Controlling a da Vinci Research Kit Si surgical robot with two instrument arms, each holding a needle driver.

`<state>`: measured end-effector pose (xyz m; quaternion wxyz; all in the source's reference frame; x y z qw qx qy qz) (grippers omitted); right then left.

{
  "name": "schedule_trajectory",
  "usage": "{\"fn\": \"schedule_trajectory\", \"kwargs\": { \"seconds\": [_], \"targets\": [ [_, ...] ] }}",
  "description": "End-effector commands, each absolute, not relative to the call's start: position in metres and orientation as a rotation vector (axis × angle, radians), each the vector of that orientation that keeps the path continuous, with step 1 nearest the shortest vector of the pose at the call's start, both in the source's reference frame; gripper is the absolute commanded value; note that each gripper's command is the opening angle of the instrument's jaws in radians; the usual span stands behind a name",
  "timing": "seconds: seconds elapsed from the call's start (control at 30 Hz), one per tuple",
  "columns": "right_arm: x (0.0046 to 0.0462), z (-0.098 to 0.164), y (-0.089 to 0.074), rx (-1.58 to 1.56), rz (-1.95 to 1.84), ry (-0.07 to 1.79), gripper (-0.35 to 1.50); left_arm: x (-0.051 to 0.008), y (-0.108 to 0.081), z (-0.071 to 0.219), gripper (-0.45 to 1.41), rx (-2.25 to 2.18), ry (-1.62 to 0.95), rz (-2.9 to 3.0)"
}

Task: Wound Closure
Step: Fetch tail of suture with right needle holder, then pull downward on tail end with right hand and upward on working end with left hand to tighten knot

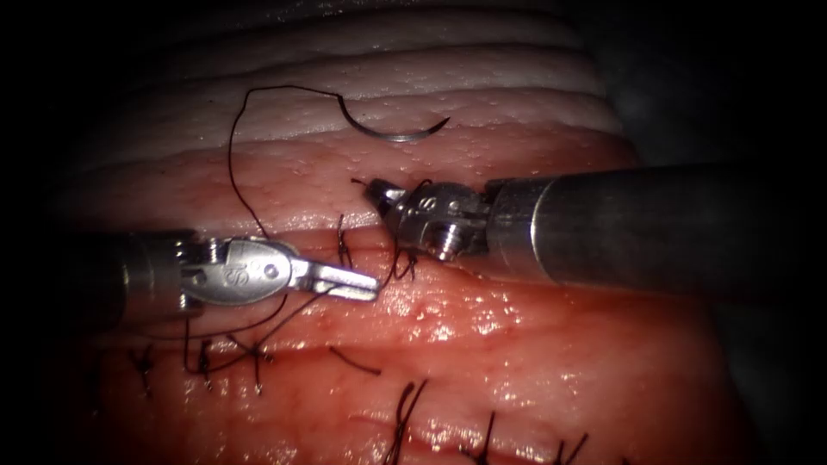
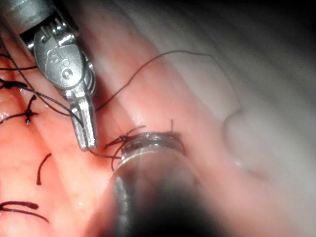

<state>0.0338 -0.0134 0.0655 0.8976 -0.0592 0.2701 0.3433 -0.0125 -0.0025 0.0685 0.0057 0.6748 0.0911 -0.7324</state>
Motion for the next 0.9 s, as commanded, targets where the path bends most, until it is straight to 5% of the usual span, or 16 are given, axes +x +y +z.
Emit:
{"fn": "schedule_trajectory", "kwargs": {
  "seconds": [0.03,0.9],
  "targets": [
    [0.0344,0.065,-0.013,-0.120,0.710,0.566,-0.35,-0.0130,-0.002,0.069,-0.45,2.116,0.293,-2.294],
    [0.0313,0.062,-0.019,-0.195,0.797,0.711,-0.35,-0.0108,0.013,0.072,-0.45,2.136,0.324,-2.478]
  ]
}}
